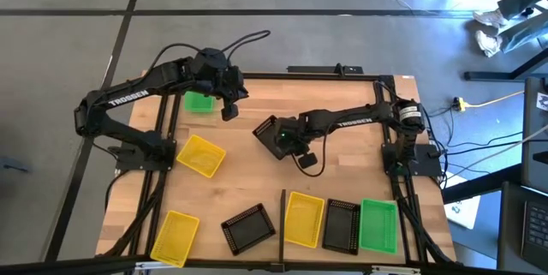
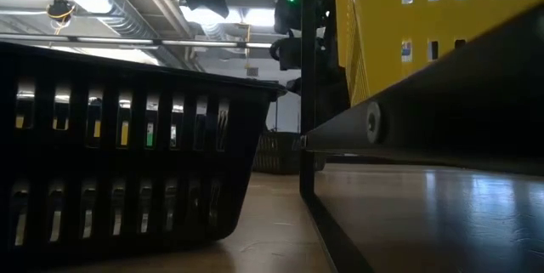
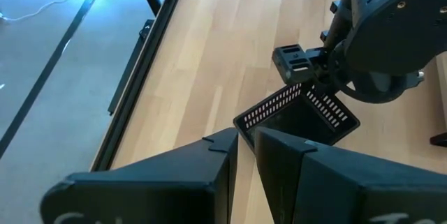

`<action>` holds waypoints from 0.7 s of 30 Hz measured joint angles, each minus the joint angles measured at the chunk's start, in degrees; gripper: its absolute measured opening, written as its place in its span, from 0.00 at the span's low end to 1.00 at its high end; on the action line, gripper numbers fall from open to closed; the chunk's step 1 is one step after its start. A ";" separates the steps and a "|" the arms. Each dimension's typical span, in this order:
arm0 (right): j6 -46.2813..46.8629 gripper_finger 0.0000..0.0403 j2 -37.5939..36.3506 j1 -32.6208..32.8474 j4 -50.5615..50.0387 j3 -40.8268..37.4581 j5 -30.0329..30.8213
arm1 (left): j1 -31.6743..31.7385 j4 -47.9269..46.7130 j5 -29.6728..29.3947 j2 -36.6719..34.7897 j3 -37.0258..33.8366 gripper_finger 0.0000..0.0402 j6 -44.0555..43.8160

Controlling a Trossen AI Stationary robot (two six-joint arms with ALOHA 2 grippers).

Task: Stack baskets on shelf by color
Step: Stack the top black bin on top of the black bin on the shelf

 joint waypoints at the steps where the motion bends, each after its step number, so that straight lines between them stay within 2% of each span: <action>1: -0.05 0.22 0.00 0.00 -0.01 0.00 -0.02 | 0.00 0.00 -0.02 0.00 0.00 0.10 0.00; 16: -0.08 0.22 3.78 0.00 3.84 -0.04 -0.26 | 0.00 -0.01 -0.01 0.00 -0.02 0.10 0.00; 19: -0.07 0.18 3.98 0.02 4.02 -0.04 -0.26 | 0.00 0.00 0.00 0.00 -0.02 0.10 0.01; 21: -0.01 0.11 3.98 0.01 4.29 -0.04 -0.26 | 0.00 0.00 -0.02 0.00 -0.02 0.10 0.02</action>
